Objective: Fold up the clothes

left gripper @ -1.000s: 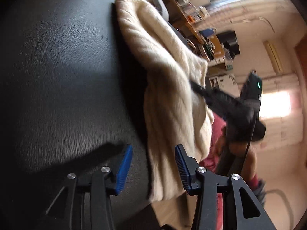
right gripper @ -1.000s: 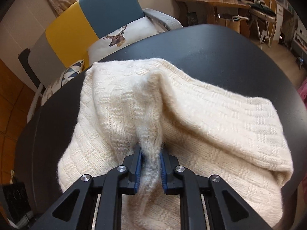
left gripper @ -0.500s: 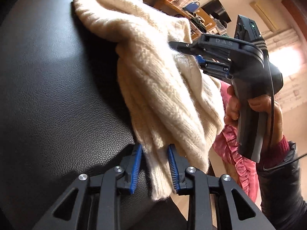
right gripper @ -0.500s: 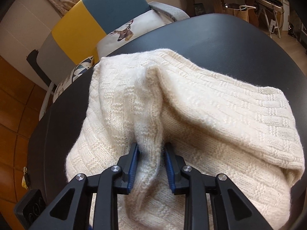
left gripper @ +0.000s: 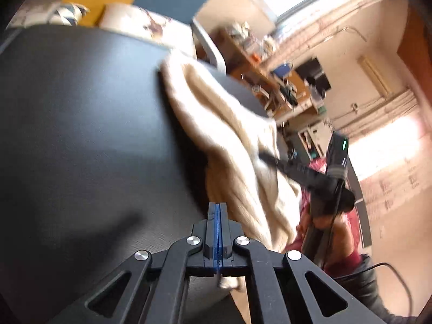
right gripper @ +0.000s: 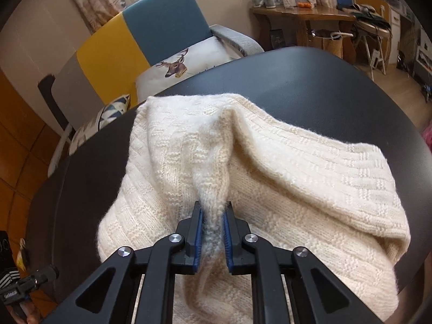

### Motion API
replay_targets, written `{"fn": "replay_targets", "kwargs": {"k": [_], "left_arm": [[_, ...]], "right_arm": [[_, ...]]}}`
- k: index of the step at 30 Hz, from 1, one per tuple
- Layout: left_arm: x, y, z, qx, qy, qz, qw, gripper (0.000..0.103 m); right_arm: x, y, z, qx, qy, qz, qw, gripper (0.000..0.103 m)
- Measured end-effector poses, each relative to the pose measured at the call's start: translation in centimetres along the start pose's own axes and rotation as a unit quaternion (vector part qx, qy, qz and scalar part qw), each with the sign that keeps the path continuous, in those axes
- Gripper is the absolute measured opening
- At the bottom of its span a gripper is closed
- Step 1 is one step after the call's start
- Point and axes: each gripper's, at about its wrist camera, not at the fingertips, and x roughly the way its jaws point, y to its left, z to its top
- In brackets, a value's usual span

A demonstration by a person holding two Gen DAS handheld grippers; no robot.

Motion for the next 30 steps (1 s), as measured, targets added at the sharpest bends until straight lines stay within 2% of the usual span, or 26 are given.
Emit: {"fn": "replay_targets", "kwargs": {"k": [2,6,10,12,13,20,25,27,30], "left_arm": [[-0.7,0.9,1.7,-0.001,-0.003,0.007,1.0,0.0],[2.8,-0.8,1.6,0.019,0.056,-0.002,0.9983,0.0],[4.8,-0.2,-0.2,-0.003,0.128,-0.065,0.9896,0.002],[6.5,-0.2,-1.0,-0.035,0.165,-0.097,0.9809,0.025],[7.1,-0.1,-1.1,-0.052,0.172,-0.102,0.9784,0.027],[9.4,0.8,-1.4,-0.083,0.179,-0.099,0.9752,0.027],[9.4,1.5,-1.6,-0.106,0.16,-0.113,0.9749,0.026],[9.5,2.1,-1.7,-0.125,0.144,-0.122,0.9741,0.019],[10.1,1.7,-1.4,-0.123,0.154,-0.112,0.9739,0.013]], "right_arm": [[0.1,-0.7,0.0,0.027,0.004,0.012,1.0,0.012],[0.7,-1.0,-0.3,0.038,0.02,0.02,0.999,0.013],[0.7,-1.2,-0.3,0.048,0.026,0.024,0.998,0.015],[0.8,-1.3,-0.2,0.052,0.028,0.025,0.998,0.015],[0.8,-1.2,-0.2,0.048,0.028,0.023,0.998,0.015],[1.3,-1.0,-0.1,0.034,0.027,0.019,0.999,0.017],[1.7,-1.7,-0.1,0.045,0.029,0.036,0.998,0.021],[1.8,-1.8,-0.2,0.05,0.028,0.04,0.998,0.022],[1.8,-1.6,-0.3,0.044,0.025,0.036,0.998,0.022]]}}
